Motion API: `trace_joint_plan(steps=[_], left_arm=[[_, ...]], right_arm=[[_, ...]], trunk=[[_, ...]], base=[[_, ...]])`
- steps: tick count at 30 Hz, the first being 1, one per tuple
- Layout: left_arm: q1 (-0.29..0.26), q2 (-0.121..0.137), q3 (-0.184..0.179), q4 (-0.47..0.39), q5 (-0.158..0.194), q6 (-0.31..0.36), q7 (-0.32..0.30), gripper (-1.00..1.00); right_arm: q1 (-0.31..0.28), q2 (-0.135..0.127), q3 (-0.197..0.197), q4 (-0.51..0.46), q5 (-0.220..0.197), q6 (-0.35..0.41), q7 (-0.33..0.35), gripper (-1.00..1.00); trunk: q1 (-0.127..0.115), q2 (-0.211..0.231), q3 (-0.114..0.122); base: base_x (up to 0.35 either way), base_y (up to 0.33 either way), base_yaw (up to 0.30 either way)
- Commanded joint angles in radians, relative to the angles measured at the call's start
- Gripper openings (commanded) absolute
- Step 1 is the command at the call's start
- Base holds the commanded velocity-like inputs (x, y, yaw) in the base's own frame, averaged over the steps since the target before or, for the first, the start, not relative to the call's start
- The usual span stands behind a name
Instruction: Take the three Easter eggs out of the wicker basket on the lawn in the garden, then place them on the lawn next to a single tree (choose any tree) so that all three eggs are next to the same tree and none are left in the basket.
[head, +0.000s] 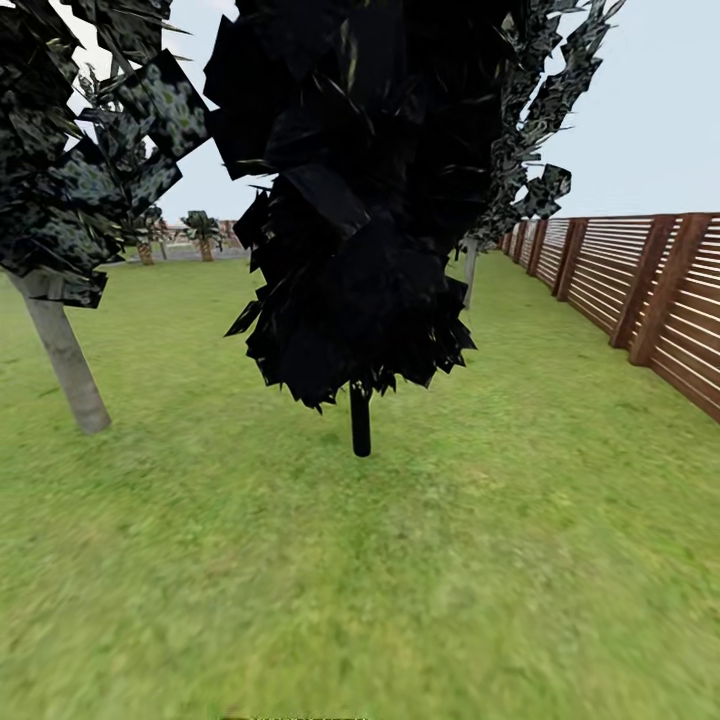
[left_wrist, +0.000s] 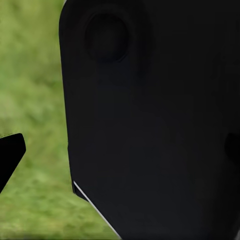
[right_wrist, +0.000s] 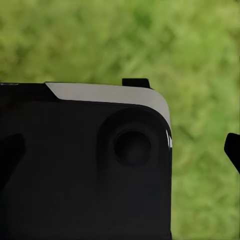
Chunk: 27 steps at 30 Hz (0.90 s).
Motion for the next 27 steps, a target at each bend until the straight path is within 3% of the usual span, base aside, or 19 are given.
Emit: trace_joint_plan(steps=[1, 27], left_arm=[[0.0, 0.0, 0.0, -0.001, 0.001, 0.0, 0.0, 1.0], [0.0, 0.0, 0.0, 0.0, 0.001, 0.0, 0.0, 1.0]], right_arm=[[0.0, 0.0, 0.0, 0.001, 0.0, -0.003, -0.001, 1.0], [0.0, 0.002, 0.0, 0.001, 0.001, -0.005, -0.001, 1.0]], trunk=[[0.0, -0.001, -0.002], [0.0, -0.001, -0.033]], base=[[0.0, 0.0, 0.193], [0.0, 0.0, 0.194]])
